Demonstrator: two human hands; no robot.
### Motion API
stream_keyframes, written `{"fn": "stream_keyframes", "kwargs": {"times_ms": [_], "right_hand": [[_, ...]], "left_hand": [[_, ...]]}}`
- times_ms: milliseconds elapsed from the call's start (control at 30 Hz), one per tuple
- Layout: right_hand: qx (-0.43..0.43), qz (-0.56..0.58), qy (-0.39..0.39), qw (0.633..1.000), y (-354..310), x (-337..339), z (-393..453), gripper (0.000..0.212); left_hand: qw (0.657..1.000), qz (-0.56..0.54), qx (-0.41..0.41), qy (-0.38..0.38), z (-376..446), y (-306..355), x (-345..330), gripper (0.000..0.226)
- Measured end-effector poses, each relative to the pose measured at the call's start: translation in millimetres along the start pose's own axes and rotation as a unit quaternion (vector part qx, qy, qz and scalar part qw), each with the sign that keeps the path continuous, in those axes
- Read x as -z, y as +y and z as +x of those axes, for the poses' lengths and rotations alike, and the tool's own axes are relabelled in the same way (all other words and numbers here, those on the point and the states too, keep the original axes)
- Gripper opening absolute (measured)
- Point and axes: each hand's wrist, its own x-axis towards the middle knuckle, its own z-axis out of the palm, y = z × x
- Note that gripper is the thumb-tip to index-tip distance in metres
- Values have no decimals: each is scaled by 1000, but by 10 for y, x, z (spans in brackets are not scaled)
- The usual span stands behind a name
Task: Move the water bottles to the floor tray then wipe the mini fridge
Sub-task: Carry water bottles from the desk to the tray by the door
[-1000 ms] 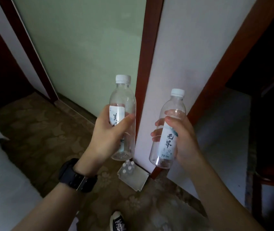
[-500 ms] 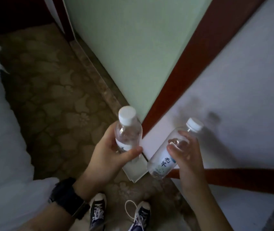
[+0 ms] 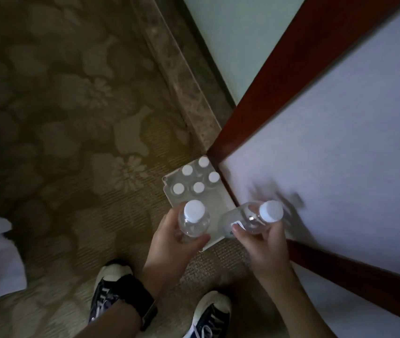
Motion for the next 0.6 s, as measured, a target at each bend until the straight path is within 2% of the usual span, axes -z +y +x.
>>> {"fn": "stream_keyframes", "kwargs": {"times_ms": [100,233,433,600], "right_hand": [[6,-26,4,1000,664,-165,432,47],[29,-69,-12,997,1352,-372,944,59],[57,-114,-9,992,1960,-572,1524,69],[34,-114,-14,993,2161,-607,1622,68]], "left_hand": [[1000,8,6,8,452,-673,-204,65],[999,40,-8,6,921,-1326,-418,68],[996,83,-19,-8,1333,-1764,-662,62],[995,99,10,10,1455,-1992,-754,65]]}}
